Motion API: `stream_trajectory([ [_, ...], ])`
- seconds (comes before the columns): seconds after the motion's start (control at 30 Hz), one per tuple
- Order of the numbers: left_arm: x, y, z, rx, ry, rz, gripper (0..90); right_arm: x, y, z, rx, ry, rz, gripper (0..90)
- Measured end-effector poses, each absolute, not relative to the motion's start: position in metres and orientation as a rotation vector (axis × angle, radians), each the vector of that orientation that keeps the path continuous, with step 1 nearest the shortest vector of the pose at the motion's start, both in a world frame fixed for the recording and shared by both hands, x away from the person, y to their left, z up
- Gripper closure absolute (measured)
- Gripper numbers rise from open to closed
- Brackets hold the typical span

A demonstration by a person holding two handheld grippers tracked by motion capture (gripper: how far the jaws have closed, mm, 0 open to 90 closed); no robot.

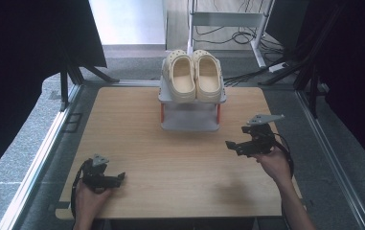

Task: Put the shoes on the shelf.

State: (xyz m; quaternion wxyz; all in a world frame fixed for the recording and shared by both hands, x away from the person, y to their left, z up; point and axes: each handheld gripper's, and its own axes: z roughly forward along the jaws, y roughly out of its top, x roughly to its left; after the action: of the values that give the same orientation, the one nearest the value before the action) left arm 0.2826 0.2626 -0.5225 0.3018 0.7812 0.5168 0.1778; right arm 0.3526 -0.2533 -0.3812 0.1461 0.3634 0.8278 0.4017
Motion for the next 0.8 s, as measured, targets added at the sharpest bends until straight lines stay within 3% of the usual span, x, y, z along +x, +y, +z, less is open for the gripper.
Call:
stream_trajectory([
  [0.8,0.282,0.261,-0.522,2.074,1.368,0.474,0.0,0.324,-0.278,-0.453,1.133,2.350,1.139,10.1],
])
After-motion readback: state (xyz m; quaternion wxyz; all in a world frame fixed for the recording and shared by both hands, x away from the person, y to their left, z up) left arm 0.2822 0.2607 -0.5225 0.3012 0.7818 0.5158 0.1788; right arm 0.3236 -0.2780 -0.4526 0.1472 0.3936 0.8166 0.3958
